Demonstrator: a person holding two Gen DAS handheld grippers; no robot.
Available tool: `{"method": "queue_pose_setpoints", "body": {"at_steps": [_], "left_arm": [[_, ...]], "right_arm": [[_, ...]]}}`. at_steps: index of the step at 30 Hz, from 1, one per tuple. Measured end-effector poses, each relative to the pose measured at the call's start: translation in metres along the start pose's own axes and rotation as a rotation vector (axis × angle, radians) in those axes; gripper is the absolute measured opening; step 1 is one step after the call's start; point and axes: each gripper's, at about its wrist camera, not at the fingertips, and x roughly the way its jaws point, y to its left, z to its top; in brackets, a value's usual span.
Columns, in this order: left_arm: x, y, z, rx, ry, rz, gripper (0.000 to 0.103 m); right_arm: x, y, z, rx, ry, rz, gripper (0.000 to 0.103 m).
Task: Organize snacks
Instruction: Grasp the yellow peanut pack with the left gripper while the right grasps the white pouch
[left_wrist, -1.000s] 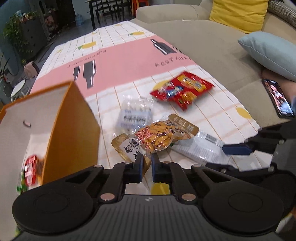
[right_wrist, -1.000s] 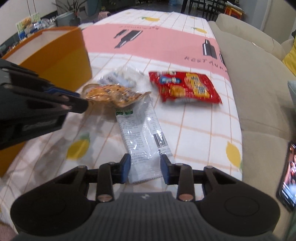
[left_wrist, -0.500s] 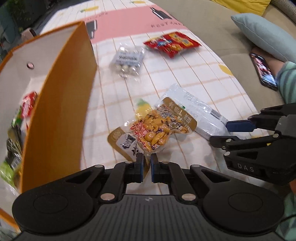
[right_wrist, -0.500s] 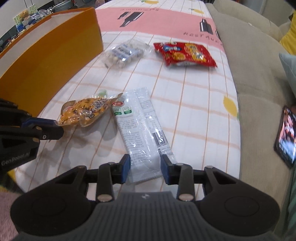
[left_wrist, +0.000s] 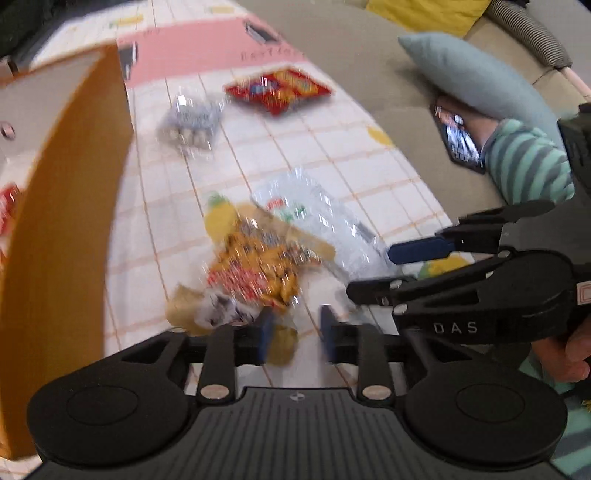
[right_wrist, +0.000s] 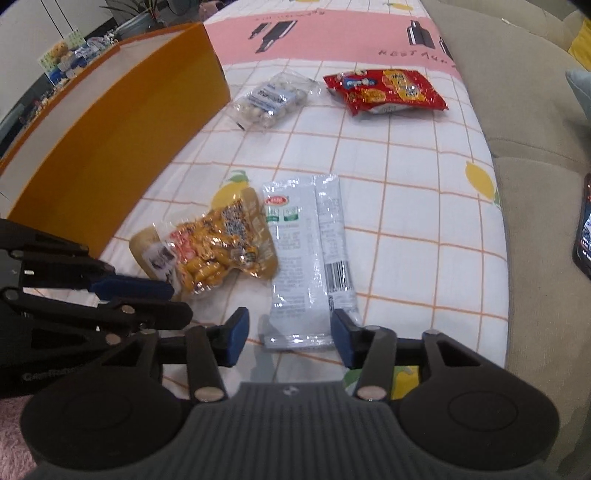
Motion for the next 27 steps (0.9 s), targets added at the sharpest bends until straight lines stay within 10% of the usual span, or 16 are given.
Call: {"method": "queue_pose_setpoints", "body": {"at_steps": [5,27], "left_arm": [[-0.006,-0.008,0.004,0.133,-0.092,0.093,0.077],[0.044,0.026,0.024,0.167,0.068,-0.017,0.096]], "right_arm": [[0.000,-0.003,0.004,0.004,-0.032,0.001,0.059],[0.024,-0.006,0.011,-0.069,-0.018,-0.070,0.062]]}}
